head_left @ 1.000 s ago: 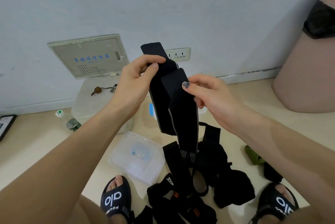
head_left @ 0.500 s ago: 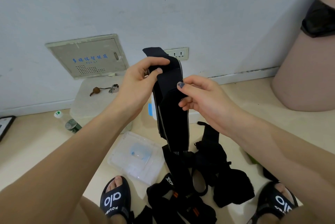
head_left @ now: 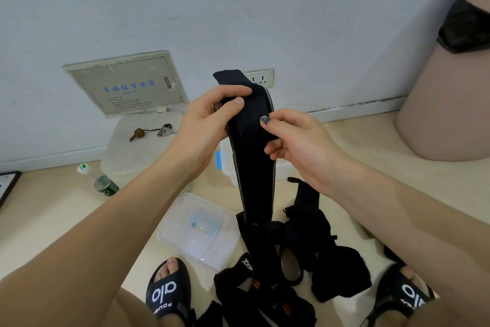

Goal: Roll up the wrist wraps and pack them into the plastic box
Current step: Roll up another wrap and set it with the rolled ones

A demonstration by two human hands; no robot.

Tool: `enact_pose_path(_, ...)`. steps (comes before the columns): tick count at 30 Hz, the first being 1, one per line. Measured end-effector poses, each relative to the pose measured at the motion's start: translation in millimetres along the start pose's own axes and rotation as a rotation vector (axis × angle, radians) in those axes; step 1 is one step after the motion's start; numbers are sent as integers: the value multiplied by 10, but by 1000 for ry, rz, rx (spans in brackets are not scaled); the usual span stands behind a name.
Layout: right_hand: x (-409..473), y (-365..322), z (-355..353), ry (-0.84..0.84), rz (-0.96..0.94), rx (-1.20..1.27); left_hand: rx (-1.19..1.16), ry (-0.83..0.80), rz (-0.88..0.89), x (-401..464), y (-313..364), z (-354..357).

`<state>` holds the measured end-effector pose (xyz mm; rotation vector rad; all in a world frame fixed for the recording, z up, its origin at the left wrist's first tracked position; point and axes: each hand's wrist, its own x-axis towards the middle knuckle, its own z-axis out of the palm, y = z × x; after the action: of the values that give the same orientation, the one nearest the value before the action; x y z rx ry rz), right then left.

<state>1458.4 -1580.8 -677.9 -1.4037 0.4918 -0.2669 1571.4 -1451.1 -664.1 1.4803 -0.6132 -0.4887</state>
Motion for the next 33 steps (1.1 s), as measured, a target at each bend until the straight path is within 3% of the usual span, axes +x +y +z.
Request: enact_pose_path(33, 27, 50, 17, 71, 16, -21, 59, -6, 10, -23, 6, 32)
